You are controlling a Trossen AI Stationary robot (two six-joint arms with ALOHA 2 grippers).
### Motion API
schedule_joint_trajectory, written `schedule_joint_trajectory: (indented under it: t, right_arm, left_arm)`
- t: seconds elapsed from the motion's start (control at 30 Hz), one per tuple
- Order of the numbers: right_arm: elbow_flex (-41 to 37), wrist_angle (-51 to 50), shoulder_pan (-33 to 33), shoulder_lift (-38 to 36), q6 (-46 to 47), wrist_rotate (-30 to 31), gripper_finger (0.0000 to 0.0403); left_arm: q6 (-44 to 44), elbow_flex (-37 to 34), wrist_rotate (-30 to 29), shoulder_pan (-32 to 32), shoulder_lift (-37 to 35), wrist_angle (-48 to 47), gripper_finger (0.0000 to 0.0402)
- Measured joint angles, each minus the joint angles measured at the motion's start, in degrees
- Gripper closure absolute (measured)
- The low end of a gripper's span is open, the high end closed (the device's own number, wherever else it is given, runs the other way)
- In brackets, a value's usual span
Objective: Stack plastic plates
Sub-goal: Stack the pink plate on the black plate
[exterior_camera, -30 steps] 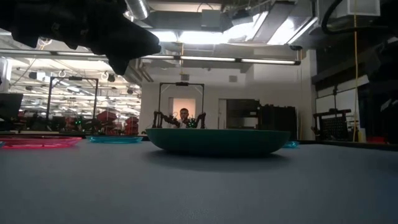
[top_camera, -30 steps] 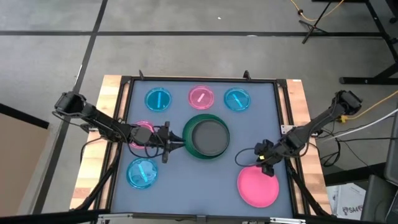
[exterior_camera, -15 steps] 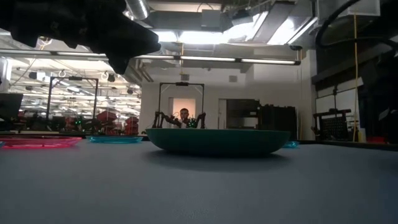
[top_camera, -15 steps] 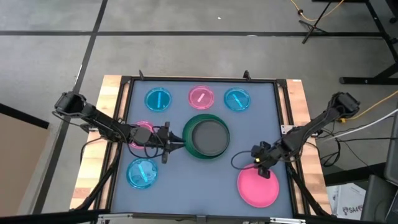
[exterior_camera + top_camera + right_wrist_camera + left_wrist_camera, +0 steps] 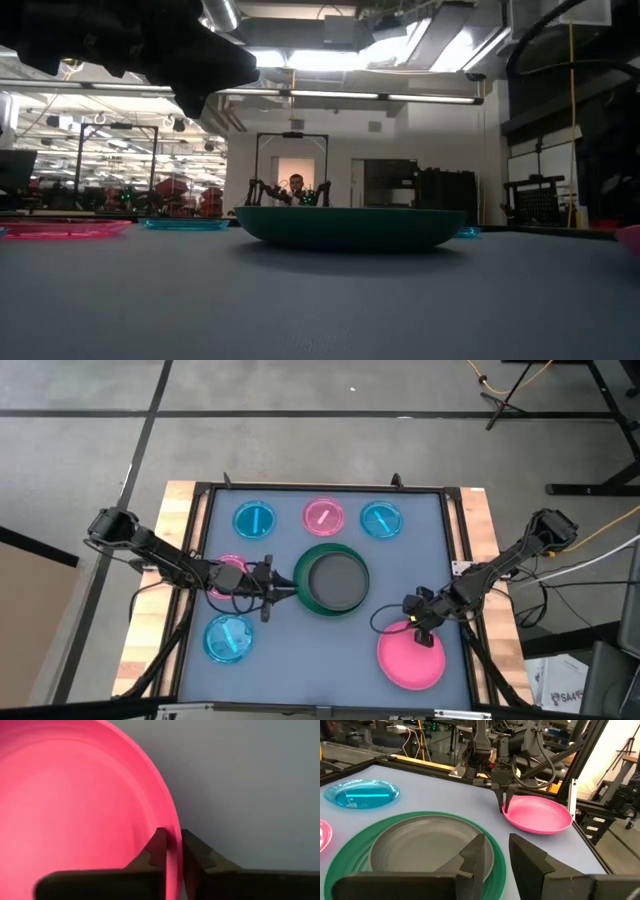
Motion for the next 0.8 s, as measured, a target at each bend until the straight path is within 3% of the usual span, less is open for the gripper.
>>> schedule_joint_trajectory:
  t: [0.8]
  right_arm:
    - [0.7,5.23,-0.02,0.07,-2.1,1.43,0.0402]
  left_arm:
    - [0.17,0.0,-0.62,0.0,-0.01,0.09,0.0319]
